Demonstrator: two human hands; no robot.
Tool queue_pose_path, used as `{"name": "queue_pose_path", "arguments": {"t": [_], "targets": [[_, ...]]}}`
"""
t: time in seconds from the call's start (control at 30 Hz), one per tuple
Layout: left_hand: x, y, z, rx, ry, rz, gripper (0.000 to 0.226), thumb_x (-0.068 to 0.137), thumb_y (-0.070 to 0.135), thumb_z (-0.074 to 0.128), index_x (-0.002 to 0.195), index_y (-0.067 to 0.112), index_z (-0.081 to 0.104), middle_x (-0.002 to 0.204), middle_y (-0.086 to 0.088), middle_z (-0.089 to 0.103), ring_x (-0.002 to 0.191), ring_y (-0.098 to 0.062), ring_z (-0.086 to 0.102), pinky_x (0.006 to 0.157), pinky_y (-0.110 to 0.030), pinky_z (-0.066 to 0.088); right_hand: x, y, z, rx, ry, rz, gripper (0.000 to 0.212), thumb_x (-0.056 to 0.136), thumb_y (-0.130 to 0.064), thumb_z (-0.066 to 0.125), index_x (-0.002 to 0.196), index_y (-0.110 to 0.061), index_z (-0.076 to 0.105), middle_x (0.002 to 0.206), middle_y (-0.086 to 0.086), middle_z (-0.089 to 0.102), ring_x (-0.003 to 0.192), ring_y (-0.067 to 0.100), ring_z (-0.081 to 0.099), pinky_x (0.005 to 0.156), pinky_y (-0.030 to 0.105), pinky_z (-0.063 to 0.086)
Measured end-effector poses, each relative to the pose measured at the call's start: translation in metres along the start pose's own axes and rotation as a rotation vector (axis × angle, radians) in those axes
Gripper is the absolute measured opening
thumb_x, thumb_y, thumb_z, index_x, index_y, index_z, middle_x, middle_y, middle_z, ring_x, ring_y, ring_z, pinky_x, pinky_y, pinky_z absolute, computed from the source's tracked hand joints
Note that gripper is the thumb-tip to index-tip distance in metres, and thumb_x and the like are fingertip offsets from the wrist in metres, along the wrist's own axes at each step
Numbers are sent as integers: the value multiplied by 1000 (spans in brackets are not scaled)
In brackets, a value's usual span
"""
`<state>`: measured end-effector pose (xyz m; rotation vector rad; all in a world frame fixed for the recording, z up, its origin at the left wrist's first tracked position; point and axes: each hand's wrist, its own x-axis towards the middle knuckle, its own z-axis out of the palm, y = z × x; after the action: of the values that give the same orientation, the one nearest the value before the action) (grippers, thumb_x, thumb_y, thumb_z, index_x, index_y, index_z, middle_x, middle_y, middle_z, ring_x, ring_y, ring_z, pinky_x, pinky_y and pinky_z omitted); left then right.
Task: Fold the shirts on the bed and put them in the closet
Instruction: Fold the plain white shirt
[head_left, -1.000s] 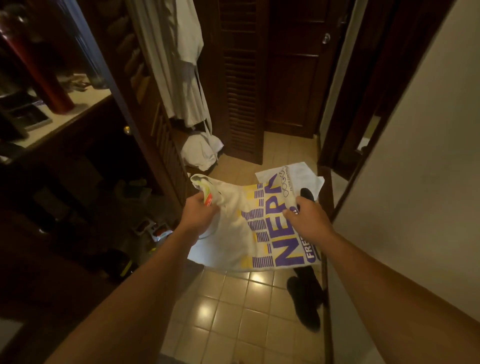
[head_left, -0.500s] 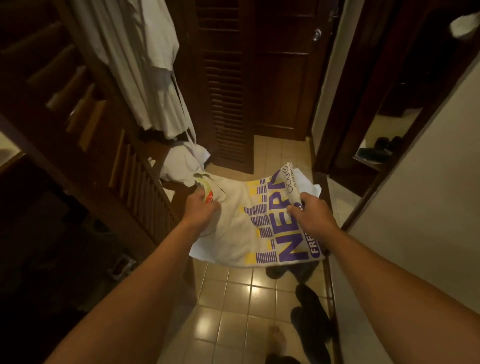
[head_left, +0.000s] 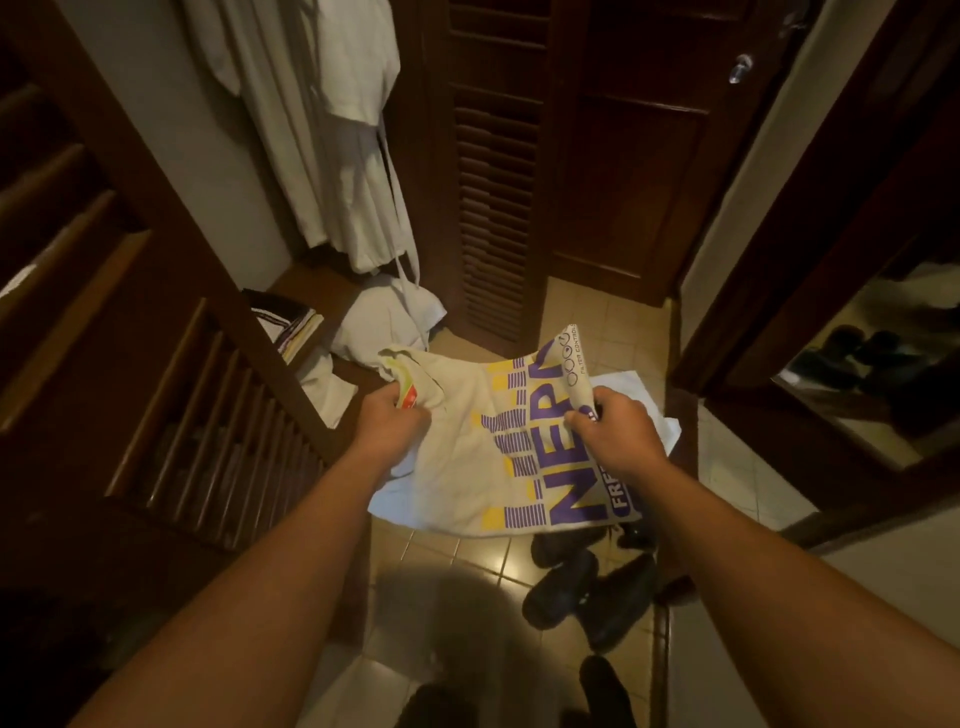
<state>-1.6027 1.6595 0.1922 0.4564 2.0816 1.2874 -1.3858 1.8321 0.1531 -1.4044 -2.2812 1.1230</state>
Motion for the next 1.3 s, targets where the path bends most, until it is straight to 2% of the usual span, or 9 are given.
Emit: {"name": "queue_pose_path", "arguments": {"t": [0.17, 0.3, 0.43, 0.6, 0.7, 0.83, 1.0, 1.1, 1.3], "targets": [[76, 13, 6, -14, 24, -57, 22, 89, -2, 63, 97, 17, 70, 92, 0, 69, 86, -14, 60, 69, -24, 46, 85, -21, 10, -46, 10, -11, 37, 99, -40, 61, 130, -20, 57, 115, -2, 69, 92, 16, 67, 71, 27, 57], [155, 36, 1, -26, 24, -106, 28, 89, 5, 65, 113, 19, 69, 103, 0, 70, 99, -21, 62, 86, -36, 47, 163, -46, 18, -34, 3, -21, 36, 98, -39, 61, 129, -22, 56, 115, -3, 68, 94, 16, 67, 77, 35, 60], [218, 66, -2, -63, 57, -84, 28, 92, 1, 62, 113, 19, 68, 99, 3, 68, 88, -9, 59, 76, -27, 45, 232, -78, 20, -23, -26, -40, 34, 99, -37, 61, 129, -21, 58, 113, -2, 69, 91, 14, 67, 68, 27, 55], [286, 96, -14, -86, 83, -101, 28, 94, 1, 62, 110, 24, 64, 100, 5, 67, 91, -12, 59, 85, -33, 44, 307, -121, 27, -28, -40, -59, 34, 98, -39, 61, 128, -23, 58, 111, -4, 69, 89, 13, 67, 73, 31, 59], [321, 105, -24, -81, 127, -108, 26, 93, 3, 63, 111, 22, 65, 110, -2, 69, 103, -23, 62, 86, -35, 45, 347, -144, 33, -14, -76, -74, 31, 98, -39, 61, 125, -24, 58, 109, -5, 69, 90, 13, 68, 77, 36, 61], [368, 109, -40, -75, 186, -154, 37, 93, 7, 66, 129, 16, 63, 118, -1, 65, 115, -27, 60, 96, -40, 48, 408, -172, 50, 39, -137, -67, 30, 95, -40, 65, 120, -25, 59, 107, -6, 70, 87, 12, 70, 77, 37, 61], [418, 118, -58, -106, 321, -251, 49, 93, 12, 68, 140, 15, 58, 133, -6, 63, 122, -31, 58, 108, -51, 46, 493, -211, 77, 84, -281, -111, 29, 95, -36, 67, 119, -21, 61, 109, -2, 71, 91, 14, 71, 82, 38, 60], [445, 130, -65, -183, 468, -282, 45, 94, 7, 65, 139, 12, 60, 131, -5, 65, 120, -30, 60, 108, -45, 46, 548, -242, 95, 133, -402, -138, 30, 94, -35, 69, 118, -19, 62, 109, 0, 72, 90, 18, 72, 83, 42, 61], [466, 133, -67, -241, 713, -295, 36, 91, 0, 67, 126, 4, 67, 119, -7, 70, 111, -27, 64, 96, -34, 48, 619, -294, 127, 83, -560, -228, 32, 93, -33, 72, 119, -17, 62, 106, 4, 74, 82, 19, 74, 71, 34, 61]]}}
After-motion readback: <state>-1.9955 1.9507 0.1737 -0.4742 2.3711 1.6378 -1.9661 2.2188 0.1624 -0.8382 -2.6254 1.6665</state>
